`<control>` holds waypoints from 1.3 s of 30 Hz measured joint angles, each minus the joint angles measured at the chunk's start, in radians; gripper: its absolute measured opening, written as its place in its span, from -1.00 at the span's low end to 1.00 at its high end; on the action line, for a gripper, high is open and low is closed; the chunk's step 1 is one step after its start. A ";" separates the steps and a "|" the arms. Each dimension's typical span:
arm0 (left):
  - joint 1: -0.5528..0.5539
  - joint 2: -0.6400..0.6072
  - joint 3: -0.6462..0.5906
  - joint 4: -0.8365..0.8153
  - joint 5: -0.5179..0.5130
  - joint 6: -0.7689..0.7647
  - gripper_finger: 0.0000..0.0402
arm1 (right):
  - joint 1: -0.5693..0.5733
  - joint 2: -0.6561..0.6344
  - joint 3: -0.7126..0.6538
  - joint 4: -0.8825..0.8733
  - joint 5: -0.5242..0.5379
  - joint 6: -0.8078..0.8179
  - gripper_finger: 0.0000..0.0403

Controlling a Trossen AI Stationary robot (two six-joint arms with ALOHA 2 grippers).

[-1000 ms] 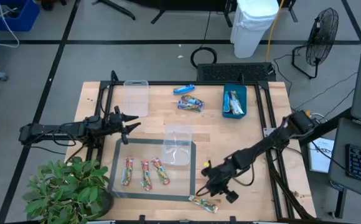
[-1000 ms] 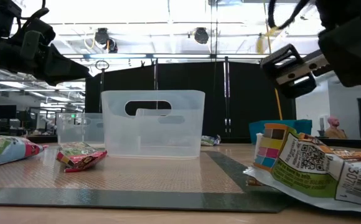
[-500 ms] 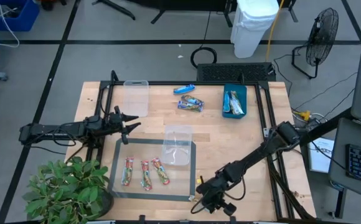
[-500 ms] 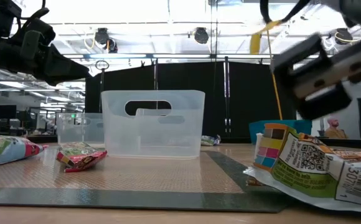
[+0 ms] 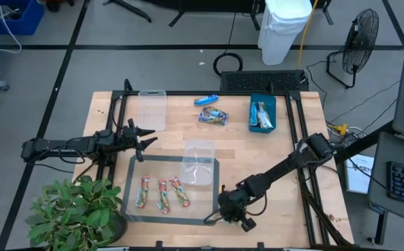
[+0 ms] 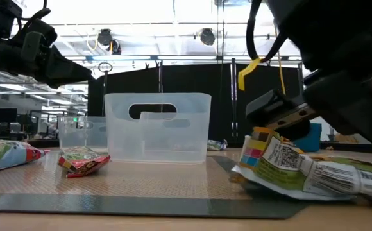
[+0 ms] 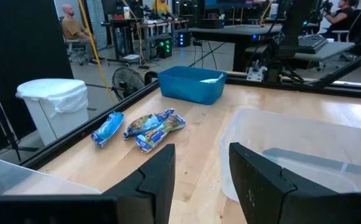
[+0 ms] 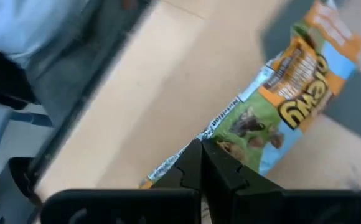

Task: Pick and place Granola Bars by type
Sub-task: Put the yellow granola bar into the blue bin

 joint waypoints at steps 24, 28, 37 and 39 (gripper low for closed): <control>0.000 0.000 0.000 0.000 0.000 0.000 -0.22 | -0.044 -0.152 -0.018 -0.589 0.576 0.254 -1.00; 0.000 0.000 0.000 0.000 0.000 0.000 -0.22 | -0.046 -0.152 -0.019 -0.557 0.576 0.214 -1.00; 0.000 0.000 0.000 0.000 0.000 0.000 -0.22 | -0.022 -0.214 -0.020 -0.539 0.636 0.176 -1.00; 0.000 0.000 0.000 0.000 0.000 0.000 -0.22 | -0.008 -0.244 -0.020 -0.514 0.655 0.161 -1.00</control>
